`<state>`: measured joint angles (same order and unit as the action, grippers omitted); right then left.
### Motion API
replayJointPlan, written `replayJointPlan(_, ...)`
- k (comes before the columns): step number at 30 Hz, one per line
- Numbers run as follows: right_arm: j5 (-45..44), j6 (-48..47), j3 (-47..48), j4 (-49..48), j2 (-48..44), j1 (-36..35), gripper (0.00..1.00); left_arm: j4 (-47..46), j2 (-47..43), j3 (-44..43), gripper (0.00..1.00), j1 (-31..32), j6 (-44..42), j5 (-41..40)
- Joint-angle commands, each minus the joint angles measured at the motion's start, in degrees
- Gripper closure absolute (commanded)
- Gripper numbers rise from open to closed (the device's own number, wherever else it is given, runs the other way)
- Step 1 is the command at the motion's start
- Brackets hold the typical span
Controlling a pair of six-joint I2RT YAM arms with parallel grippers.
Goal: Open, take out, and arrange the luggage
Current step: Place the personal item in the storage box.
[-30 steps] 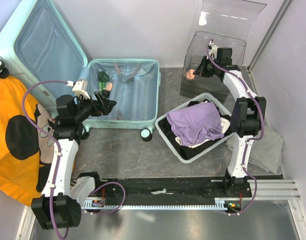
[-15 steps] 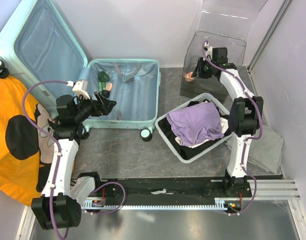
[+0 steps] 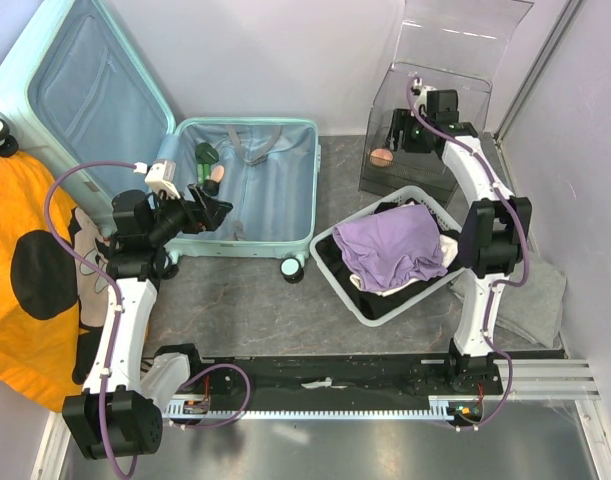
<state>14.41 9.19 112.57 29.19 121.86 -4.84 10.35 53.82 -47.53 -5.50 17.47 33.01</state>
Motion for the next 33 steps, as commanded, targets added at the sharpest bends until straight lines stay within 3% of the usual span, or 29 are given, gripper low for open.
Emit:
replayJointPlan(1, -4.7, 0.7, -0.8, -3.7, -7.1, -0.1, 0.25, -1.5, -1.1, 0.1, 0.12, -0.3, -1.6, -0.5)
replayJointPlan(6, -5.7, 2.5, -3.8, -5.7, -11.9, 0.0, 0.24, -1.5, -1.0, 0.2, 0.12, -0.3, -1.7, -1.3)
replayJointPlan(9, -6.6, 3.4, -10.2, -9.6, -18.7, -0.2, 0.28, -1.5, -0.8, 0.1, 0.13, -0.3, -2.0, -3.5)
replayJointPlan(13, -2.7, 6.7, -25.6, -25.4, -30.4, -0.3, 0.35, -2.3, -0.7, -0.9, 0.18, 0.2, -1.2, -8.7)
replayJointPlan(15, 1.0, 8.1, -31.5, -30.7, -36.4, -0.3, 0.39, -1.7, 0.0, -3.2, 0.2, 2.2, -1.7, -13.2)
replayJointPlan(19, 4.1, 13.8, -39.9, -46.1, -44.3, -0.6, 0.43, 0.4, 5.1, -9.0, 0.2, 14.9, -4.9, -27.4)
replayJointPlan(21, 6.1, 17.9, -42.9, -52.6, -45.4, -0.7, 0.44, 1.2, 11.7, -13.6, 0.19, 17.7, -6.4, -35.3)
replayJointPlan(26, 8.9, 25.2, -46.5, -63.5, -46.3, -1.0, 0.46, 1.8, 28.0, -24.3, 0.19, 17.0, -10.3, -42.4)
replayJointPlan(33, 11.8, 31.4, -50.4, -72.1, -47.2, -1.7, 0.48, 10.4, 53.9, -50.2, 0.38, 10.1, -13.2, -37.9)
